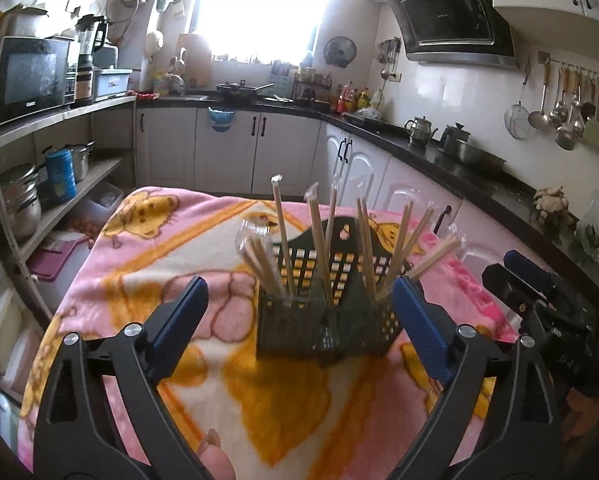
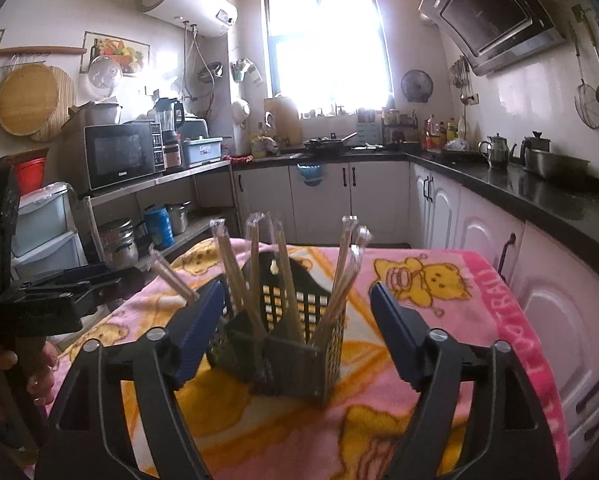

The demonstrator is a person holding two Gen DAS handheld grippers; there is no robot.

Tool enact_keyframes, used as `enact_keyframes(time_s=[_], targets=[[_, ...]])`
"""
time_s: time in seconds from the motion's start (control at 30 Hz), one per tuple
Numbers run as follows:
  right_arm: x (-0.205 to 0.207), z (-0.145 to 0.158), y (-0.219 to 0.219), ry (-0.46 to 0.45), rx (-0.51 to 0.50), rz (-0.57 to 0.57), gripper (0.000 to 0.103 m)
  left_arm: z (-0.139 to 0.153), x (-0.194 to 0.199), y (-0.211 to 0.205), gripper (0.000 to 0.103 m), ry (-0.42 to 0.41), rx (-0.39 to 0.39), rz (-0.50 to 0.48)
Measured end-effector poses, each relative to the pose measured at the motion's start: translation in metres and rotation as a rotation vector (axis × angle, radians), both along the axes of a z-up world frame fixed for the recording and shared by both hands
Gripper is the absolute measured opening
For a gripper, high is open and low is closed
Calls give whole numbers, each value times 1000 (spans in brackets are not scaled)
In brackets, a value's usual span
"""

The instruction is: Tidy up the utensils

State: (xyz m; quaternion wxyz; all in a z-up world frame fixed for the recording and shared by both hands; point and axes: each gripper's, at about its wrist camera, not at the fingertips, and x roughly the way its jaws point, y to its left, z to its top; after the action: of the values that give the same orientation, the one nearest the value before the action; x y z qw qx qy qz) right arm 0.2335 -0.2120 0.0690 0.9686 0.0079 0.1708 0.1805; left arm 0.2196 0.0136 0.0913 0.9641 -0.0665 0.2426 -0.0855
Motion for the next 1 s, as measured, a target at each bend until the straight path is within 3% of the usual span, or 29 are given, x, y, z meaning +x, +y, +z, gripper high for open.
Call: enact_keyframes(time_s=[0.13, 0.4, 1.0], targets=[[-13, -8, -2, 28, 10, -8, 80, -11, -13, 1, 91, 18, -4, -5], [-36, -28, -1, 73, -4, -21, 92, -34, -33, 3, 92, 63, -21, -2], [-86, -88, -5, 188, -21, -52, 95, -90, -82, 1, 92, 87, -39, 8]])
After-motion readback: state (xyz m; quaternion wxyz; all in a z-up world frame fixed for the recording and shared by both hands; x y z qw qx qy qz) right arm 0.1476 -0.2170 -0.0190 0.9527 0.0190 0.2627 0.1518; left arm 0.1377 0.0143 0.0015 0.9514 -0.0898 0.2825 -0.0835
